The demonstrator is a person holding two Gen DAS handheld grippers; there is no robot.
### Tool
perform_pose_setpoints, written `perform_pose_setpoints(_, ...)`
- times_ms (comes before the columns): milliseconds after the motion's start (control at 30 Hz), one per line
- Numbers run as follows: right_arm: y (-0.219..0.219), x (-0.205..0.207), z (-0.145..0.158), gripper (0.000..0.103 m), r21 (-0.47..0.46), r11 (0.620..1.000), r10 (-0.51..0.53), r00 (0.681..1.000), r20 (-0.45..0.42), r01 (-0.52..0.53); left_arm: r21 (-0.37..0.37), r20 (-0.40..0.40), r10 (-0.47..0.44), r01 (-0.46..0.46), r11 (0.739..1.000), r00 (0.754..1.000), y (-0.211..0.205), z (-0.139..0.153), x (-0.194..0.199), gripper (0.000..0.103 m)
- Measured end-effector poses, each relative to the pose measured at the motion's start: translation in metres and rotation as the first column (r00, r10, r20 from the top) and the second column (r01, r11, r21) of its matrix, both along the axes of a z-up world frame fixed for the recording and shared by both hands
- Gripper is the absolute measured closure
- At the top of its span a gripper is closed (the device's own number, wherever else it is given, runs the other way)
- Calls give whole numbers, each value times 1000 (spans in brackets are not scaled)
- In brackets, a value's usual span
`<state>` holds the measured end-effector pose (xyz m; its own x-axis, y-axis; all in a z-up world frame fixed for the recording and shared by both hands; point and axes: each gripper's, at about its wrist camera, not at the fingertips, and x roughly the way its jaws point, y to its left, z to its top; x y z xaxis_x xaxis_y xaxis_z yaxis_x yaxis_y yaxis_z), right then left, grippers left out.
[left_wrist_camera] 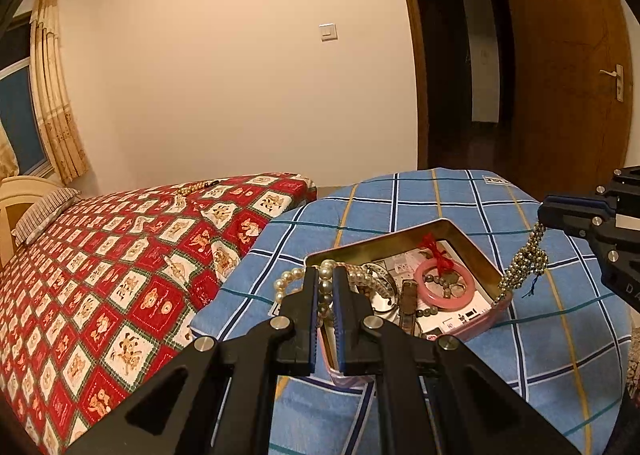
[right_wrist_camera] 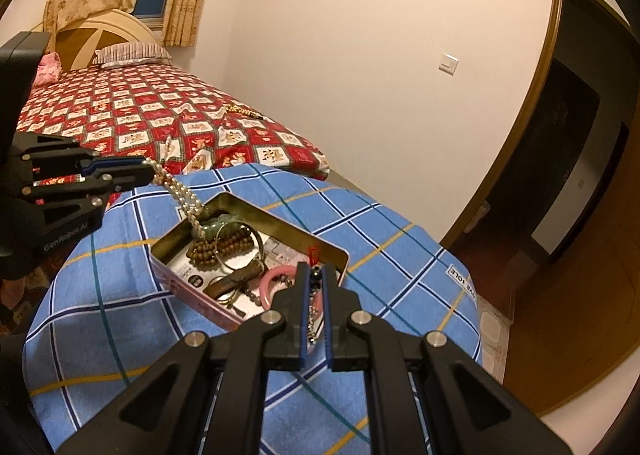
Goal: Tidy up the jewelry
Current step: 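Lift the pearl necklace with the left tool while the right tool lifts the gold chain toward the tin, then lower both necklaces into the tin and open both tools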
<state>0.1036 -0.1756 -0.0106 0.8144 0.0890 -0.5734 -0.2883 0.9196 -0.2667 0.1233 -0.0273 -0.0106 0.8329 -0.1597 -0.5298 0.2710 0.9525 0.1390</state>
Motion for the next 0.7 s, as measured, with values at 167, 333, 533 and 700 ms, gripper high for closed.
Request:
perform_pose_setpoints(167,3,10,-4,95,-1,1000,7,1000,-10,-7,6,-7,-1,1,1000,1000,-3,-4,12,97)
perform_pose_setpoints(333,5,22,-6,95,-7,1000,14,1000,-18,-14,11,-13,-3,3,1000,1000,-6,-7,24,97)
perform_pose_setpoints(533,5,35,-6,95,-10,1000,17,1000,-22,-17,15,-21,-8,8,1000,1000,-11,-11,36,97)
perform_pose_setpoints(700,5,45,-10,95,-21,1000,15,999,-35,-16,14,-34,-9,10,1000,999,-15,-16,47,97)
